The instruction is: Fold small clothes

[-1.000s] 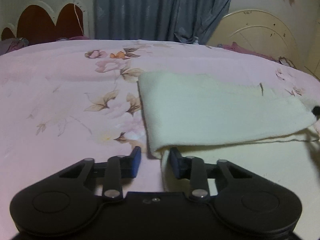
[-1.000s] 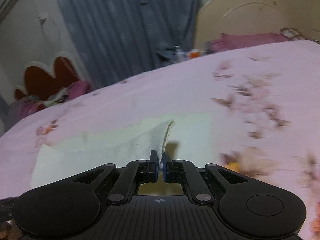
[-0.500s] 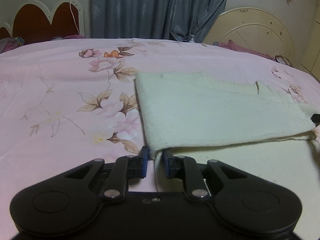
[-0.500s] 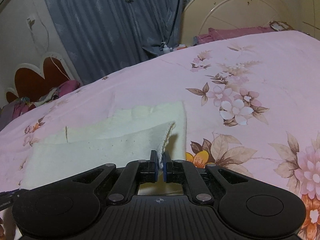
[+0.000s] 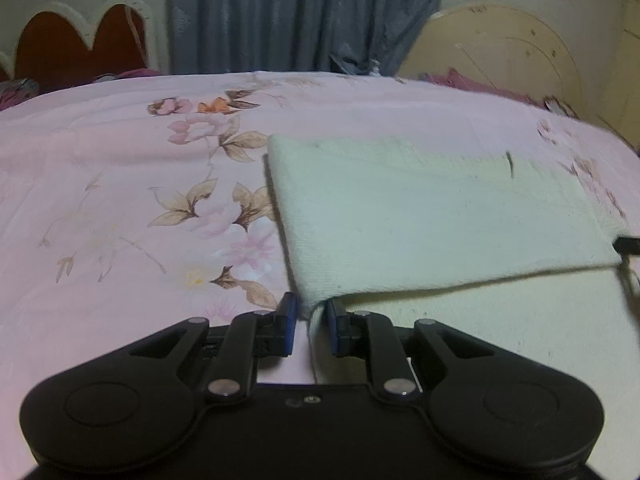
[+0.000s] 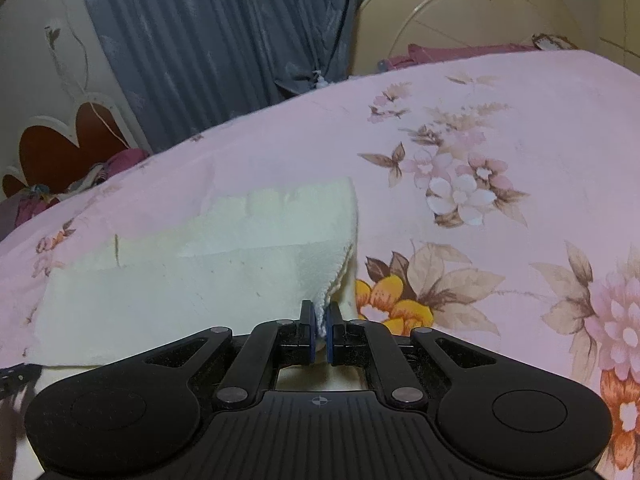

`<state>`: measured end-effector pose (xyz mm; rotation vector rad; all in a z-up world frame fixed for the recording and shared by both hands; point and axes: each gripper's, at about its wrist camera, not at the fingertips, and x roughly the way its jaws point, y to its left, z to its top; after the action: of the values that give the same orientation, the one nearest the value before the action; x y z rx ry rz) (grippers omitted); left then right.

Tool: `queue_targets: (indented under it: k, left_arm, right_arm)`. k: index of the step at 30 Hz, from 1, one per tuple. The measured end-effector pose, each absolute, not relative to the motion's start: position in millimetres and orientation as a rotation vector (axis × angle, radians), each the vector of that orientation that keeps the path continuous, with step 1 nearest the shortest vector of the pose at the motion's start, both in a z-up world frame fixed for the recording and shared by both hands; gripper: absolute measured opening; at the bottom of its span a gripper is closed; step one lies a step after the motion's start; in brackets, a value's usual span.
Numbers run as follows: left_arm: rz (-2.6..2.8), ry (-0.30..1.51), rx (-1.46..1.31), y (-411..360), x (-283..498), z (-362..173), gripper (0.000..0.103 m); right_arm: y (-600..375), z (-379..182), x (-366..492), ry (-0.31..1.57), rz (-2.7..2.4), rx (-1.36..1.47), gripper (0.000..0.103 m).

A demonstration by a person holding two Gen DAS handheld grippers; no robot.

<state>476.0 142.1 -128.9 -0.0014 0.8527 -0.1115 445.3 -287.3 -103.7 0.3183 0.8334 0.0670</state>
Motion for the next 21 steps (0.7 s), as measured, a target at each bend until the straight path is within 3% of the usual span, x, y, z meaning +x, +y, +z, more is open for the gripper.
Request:
queue_targets:
  k: [1, 4, 5, 8, 16, 18, 21]
  left_arm:
    - [-0.129, 0.859, -0.002, 144.3, 476.7, -127.8, 0.019]
    - [-0.155, 0.836, -0.057, 159.2, 465.1, -116.9, 0.045]
    - [-0.148, 0.773, -0.063, 162.1, 454.8, -108.0, 0.048]
    - [-0.18, 0.691, -0.105, 154.2, 450.8, -95.4, 0.048]
    - [-0.202, 0.759, -0.061, 119.4, 487.6, -129.9, 0.048]
    - [-0.212, 0.769, -0.066, 125.0, 486.4, -129.6, 0.048]
    - [-0.237, 0.775, -0.089, 127.7, 500.1, -124.5, 0.053]
  right_arm:
    - [-288.7, -104.6, 444.6, 0.827, 0.065, 0.329, 0.004]
    - [-292.6, -92.3, 436.2, 0.786, 0.0, 0.328, 0.005]
    - [-293.8, -86.3, 433.2, 0.766, -0.013, 0.326, 0.005]
    - [-292.3, -74.1, 431.5, 0.731, 0.056, 0.346, 0.005]
    - [-254.3, -105.0, 460.0, 0.837, 0.08, 0.186, 0.005]
    - [-273.5, -107.9, 455.9, 0.841, 0.048, 0.209, 0.0]
    - [-271.7, -96.7, 459.3, 0.817, 0.07, 0.208, 0.0]
